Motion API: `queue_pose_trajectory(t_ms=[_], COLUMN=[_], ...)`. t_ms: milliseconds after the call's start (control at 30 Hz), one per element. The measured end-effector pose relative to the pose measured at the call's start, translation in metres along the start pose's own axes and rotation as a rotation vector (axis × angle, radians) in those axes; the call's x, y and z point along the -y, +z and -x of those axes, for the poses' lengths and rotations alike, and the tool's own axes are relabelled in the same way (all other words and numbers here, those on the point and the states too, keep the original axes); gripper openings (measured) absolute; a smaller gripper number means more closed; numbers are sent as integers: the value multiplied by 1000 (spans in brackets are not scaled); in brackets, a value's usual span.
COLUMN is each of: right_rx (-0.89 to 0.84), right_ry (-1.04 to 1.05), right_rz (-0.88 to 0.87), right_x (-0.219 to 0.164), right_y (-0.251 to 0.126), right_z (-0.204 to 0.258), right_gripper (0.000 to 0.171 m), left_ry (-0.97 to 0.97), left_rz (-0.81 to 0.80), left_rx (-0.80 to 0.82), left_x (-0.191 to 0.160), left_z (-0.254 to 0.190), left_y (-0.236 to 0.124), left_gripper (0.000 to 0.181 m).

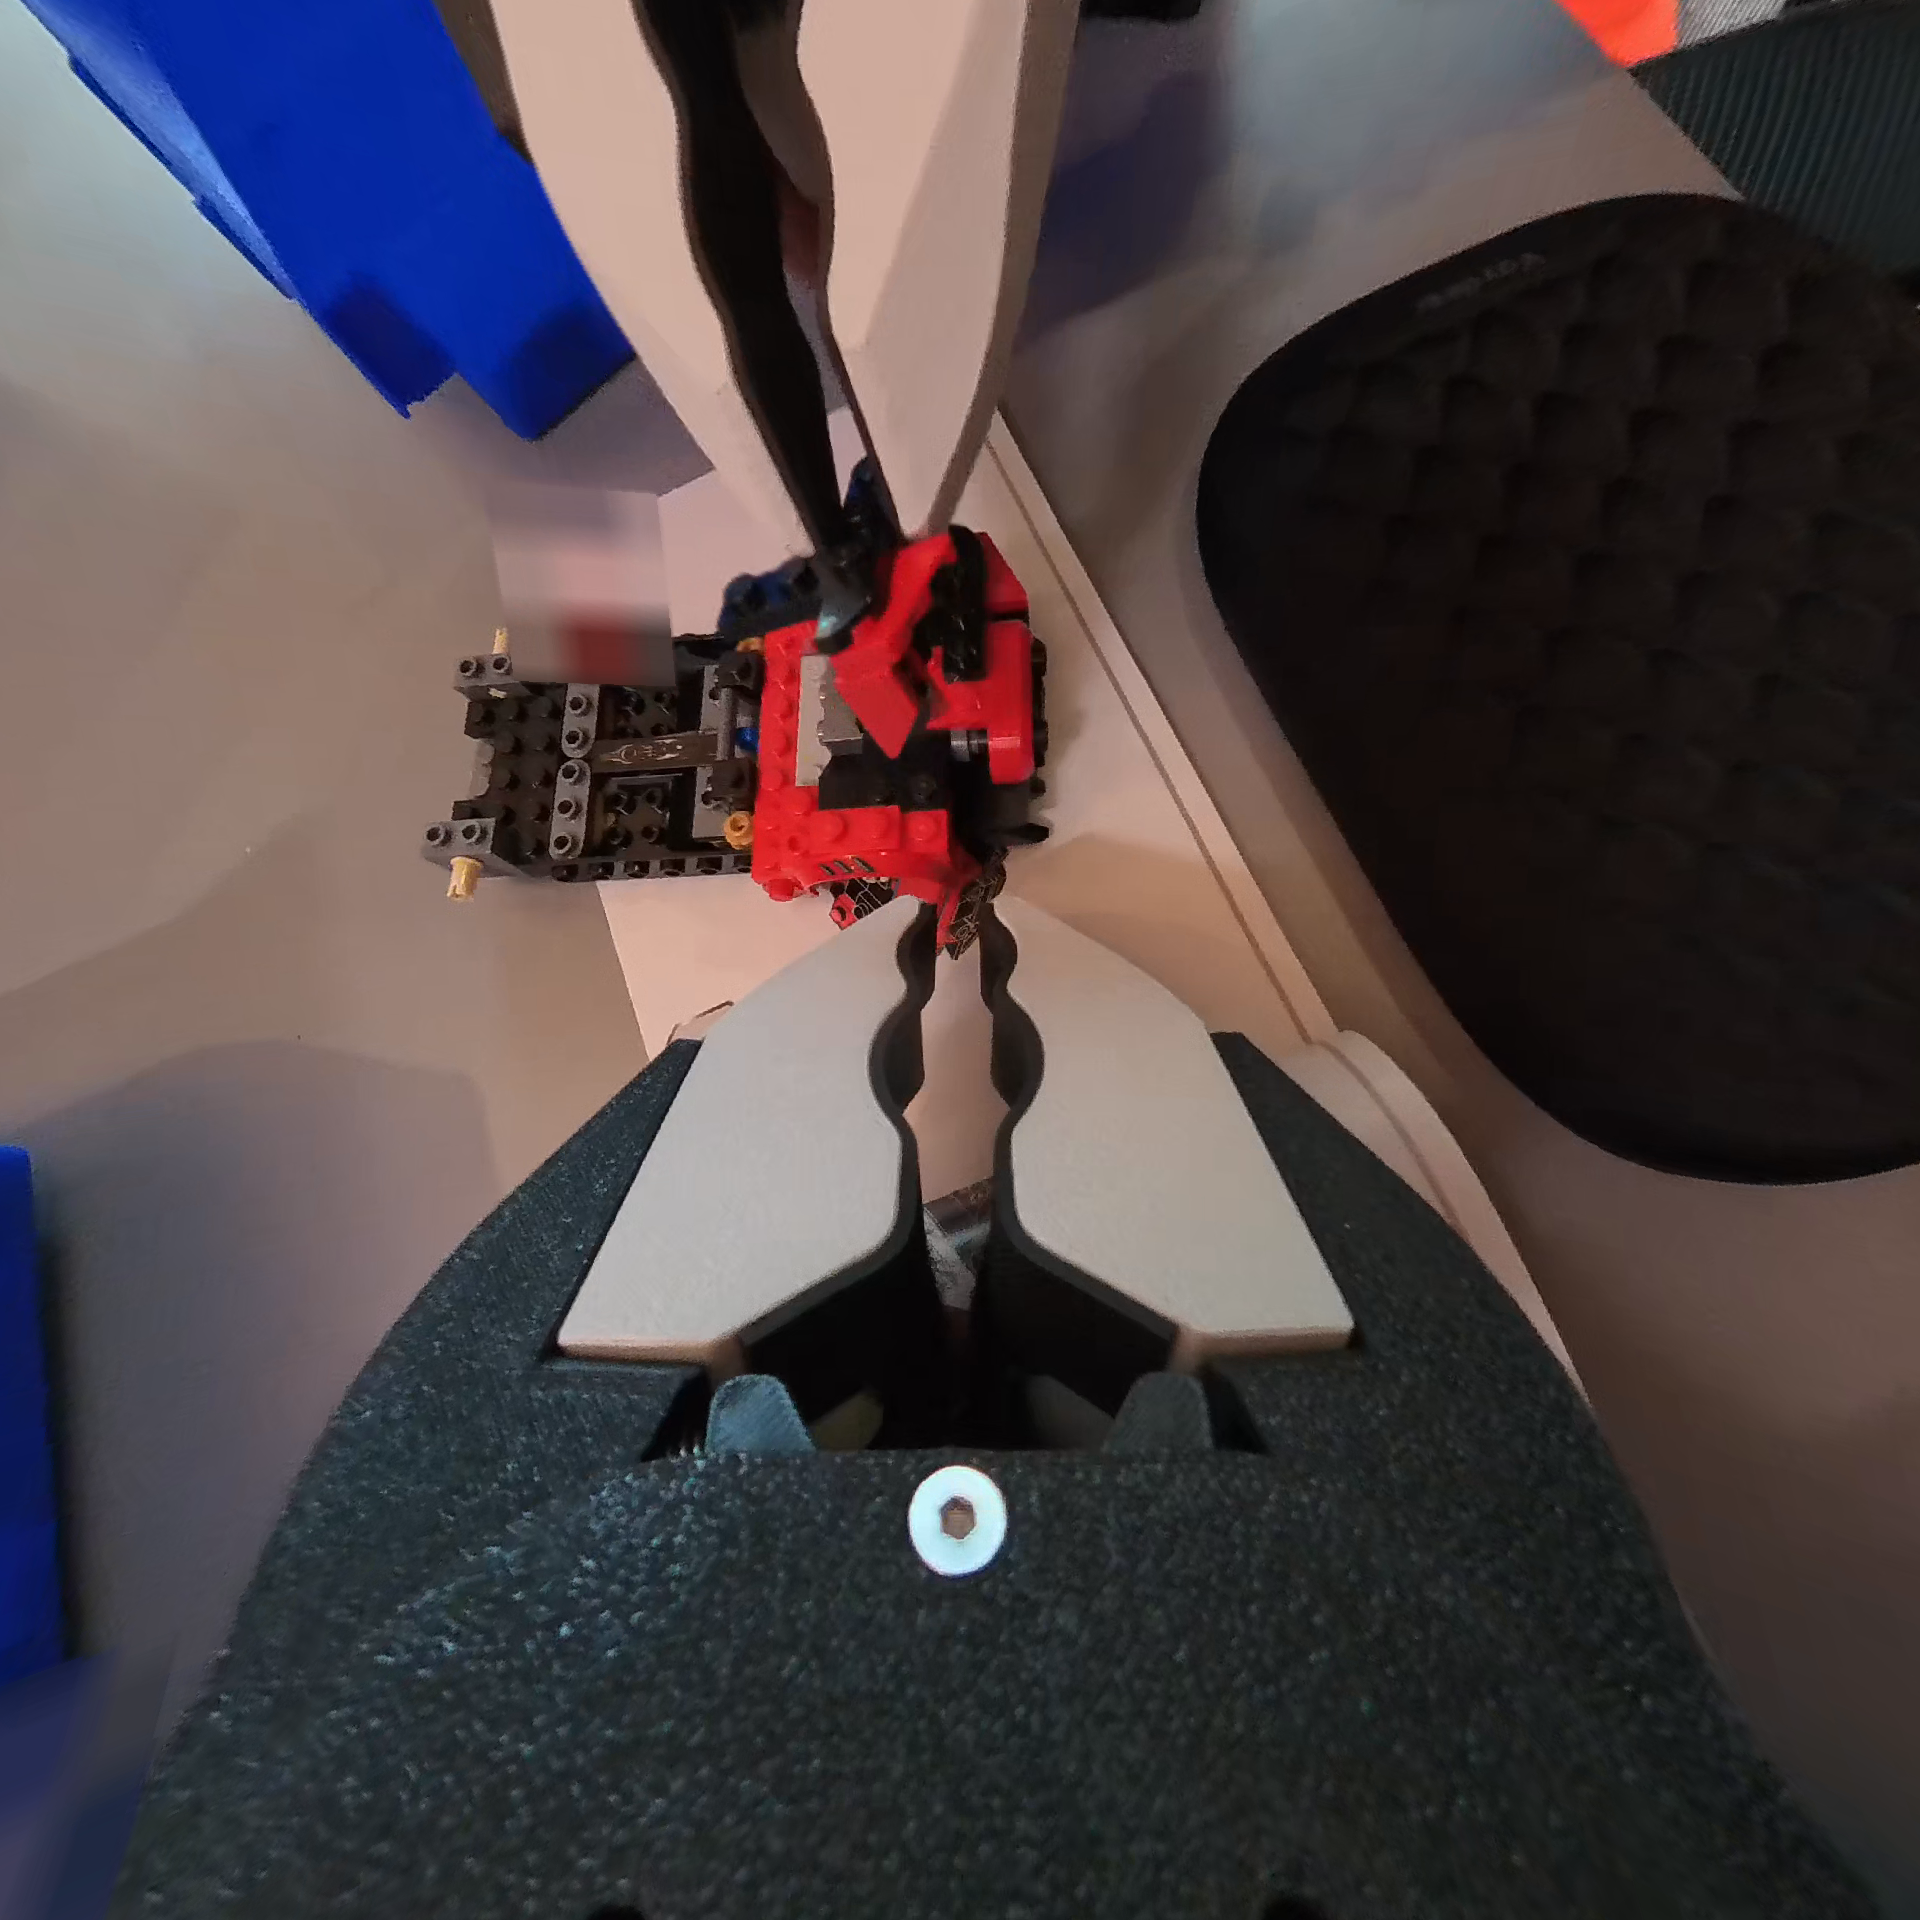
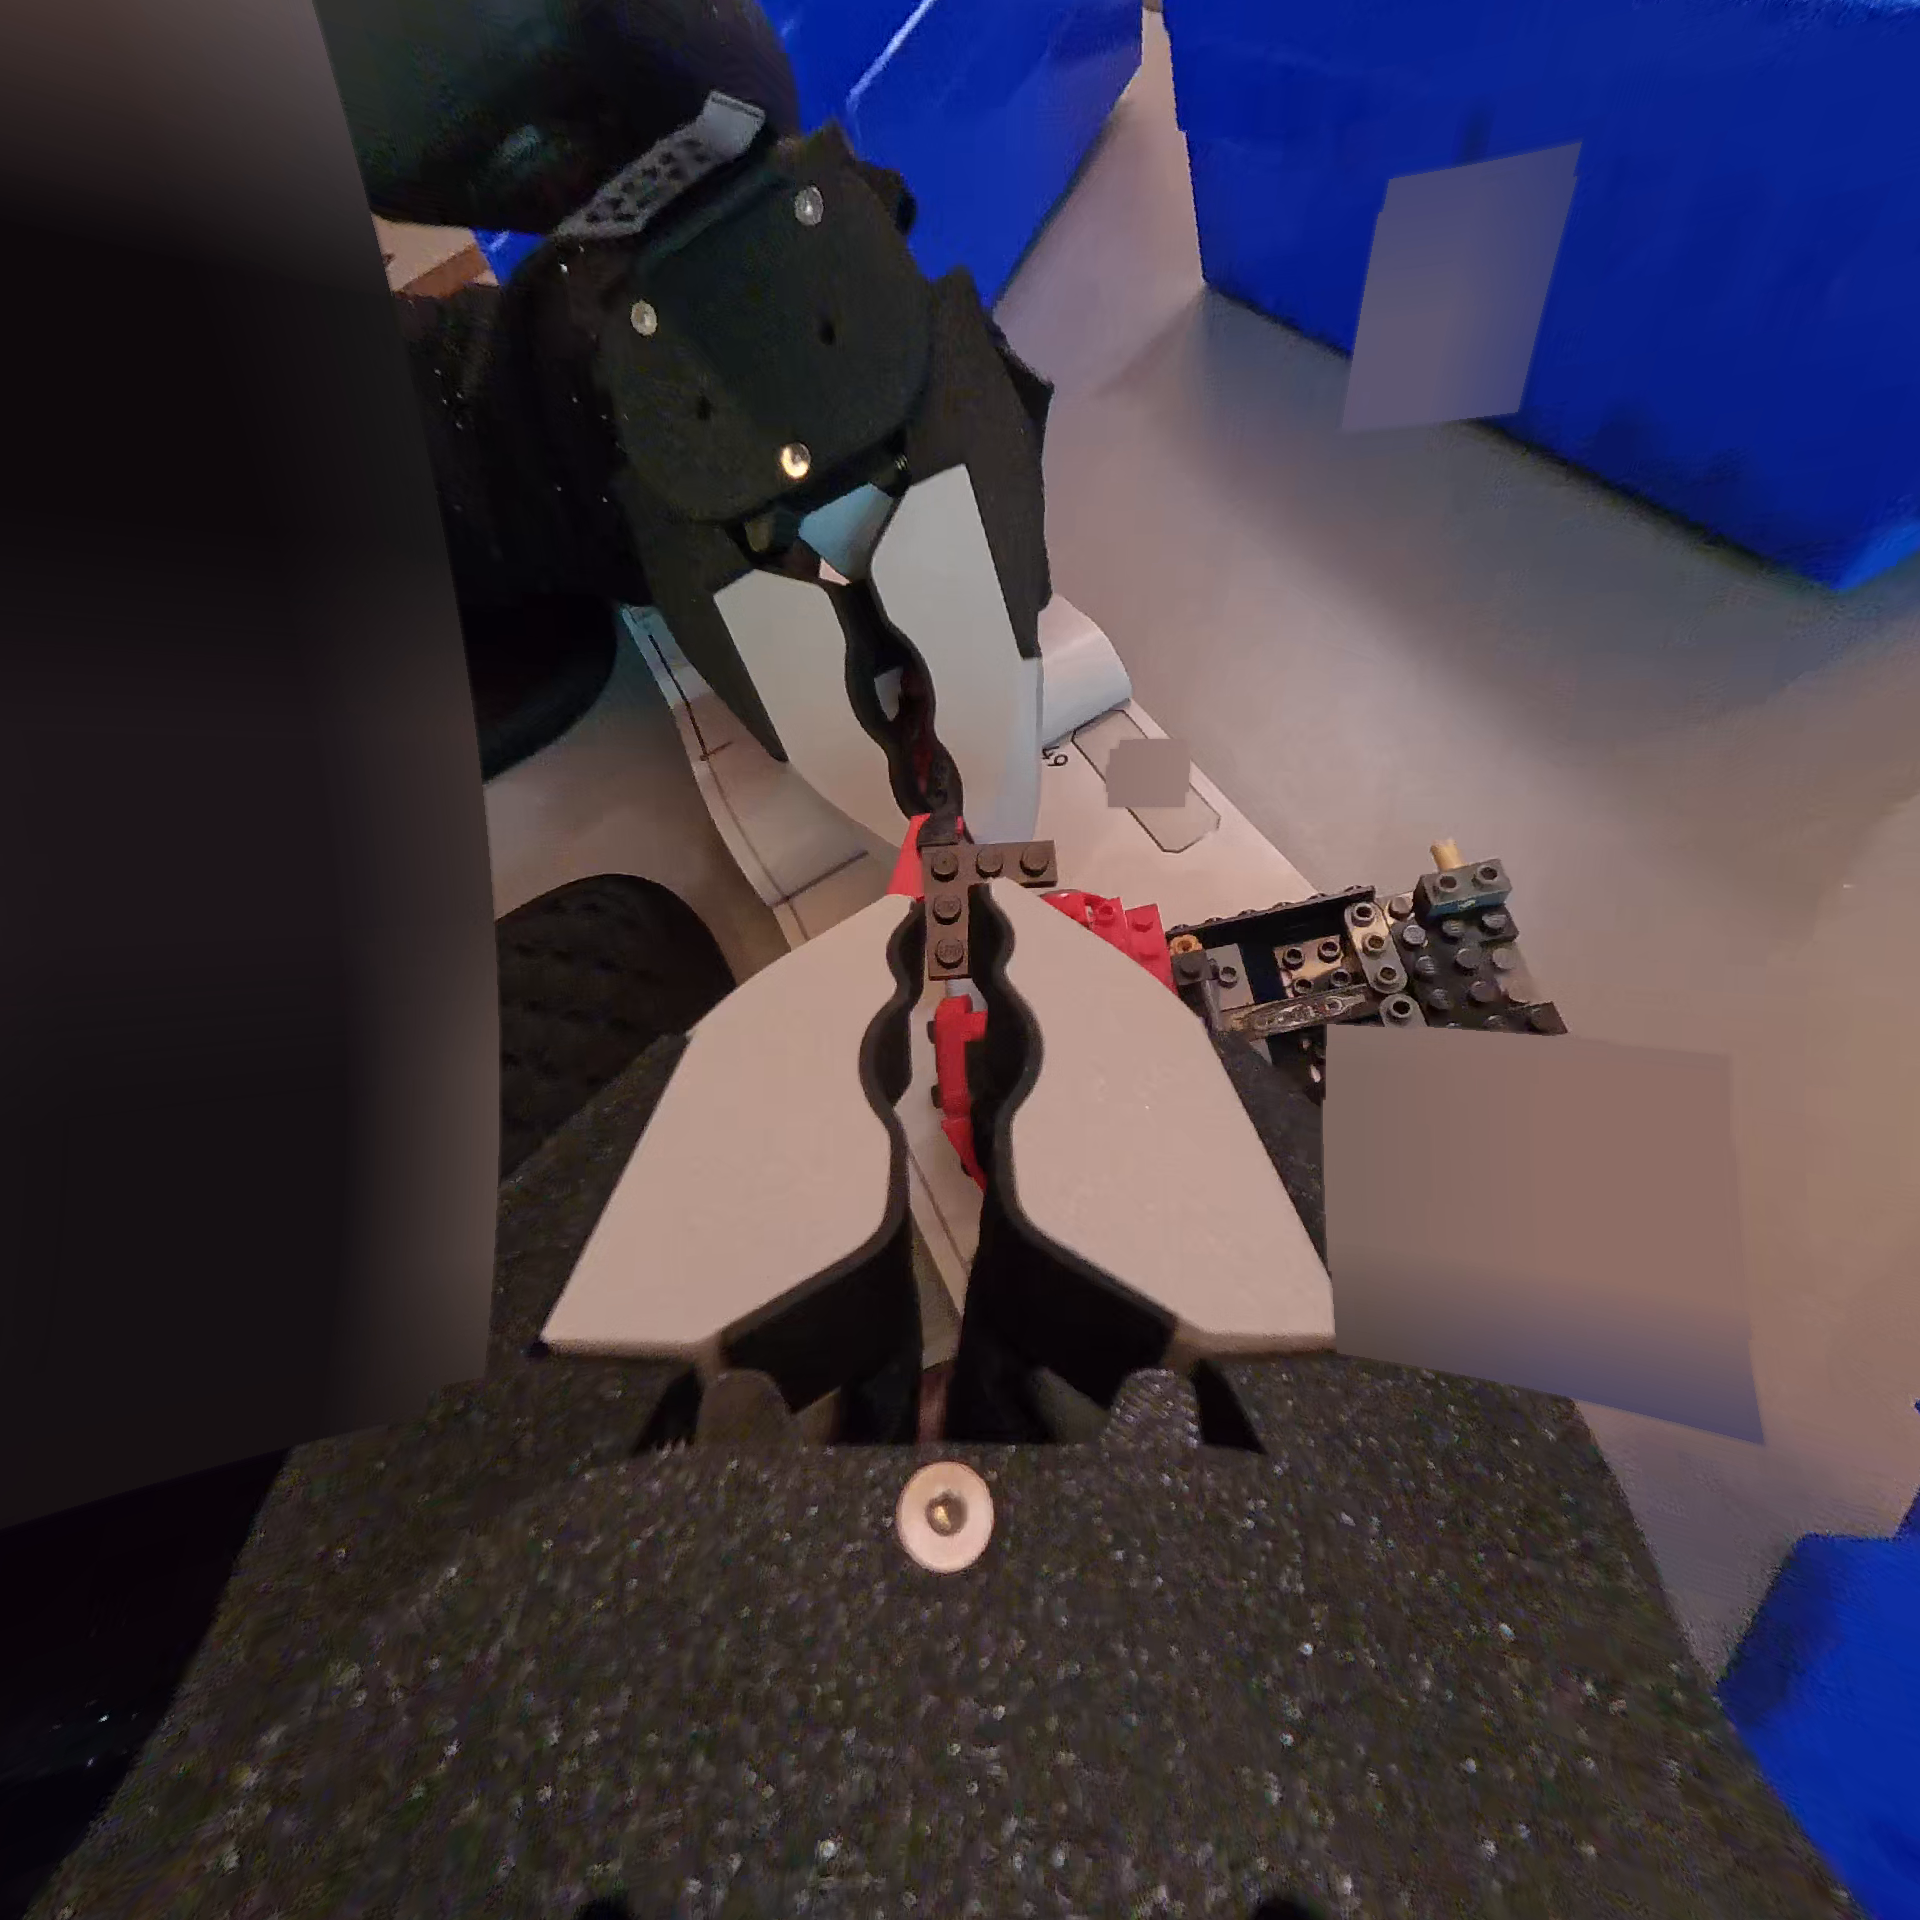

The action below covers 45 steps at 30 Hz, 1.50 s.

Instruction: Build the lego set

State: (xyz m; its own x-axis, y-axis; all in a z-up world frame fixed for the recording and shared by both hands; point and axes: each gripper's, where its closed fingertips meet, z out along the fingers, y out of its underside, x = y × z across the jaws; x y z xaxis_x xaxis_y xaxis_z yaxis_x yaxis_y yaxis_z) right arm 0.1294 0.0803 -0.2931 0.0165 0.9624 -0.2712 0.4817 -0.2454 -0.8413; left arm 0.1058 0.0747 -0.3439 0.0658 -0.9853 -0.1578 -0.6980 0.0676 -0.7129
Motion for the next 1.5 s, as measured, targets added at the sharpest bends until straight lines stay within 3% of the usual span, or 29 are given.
queue_pose_trajectory(t_ms=[433, 1067, 1233, 1500], right_rx=[-164, -119, -122, -164], right_ry=[-144, -137, -152, -195], right_rz=[357, 384, 309, 458], right_x=[-36, -35, -18, -33], right_y=[25, 22, 21, 23], right_z=[-5, -4, -12, -22], right_gripper=[8, 15, 0, 0], left_ry=[35, 7, 3, 13], left_rz=[-13, -26, -23, -5], left_rx=[-21, 10, 8, 6], left_x=[2, 3, 3, 1], left_z=[-8, -5, -6, -7], left_y=[7, 10, 10, 11], left_gripper=[7, 4, 5, 5])
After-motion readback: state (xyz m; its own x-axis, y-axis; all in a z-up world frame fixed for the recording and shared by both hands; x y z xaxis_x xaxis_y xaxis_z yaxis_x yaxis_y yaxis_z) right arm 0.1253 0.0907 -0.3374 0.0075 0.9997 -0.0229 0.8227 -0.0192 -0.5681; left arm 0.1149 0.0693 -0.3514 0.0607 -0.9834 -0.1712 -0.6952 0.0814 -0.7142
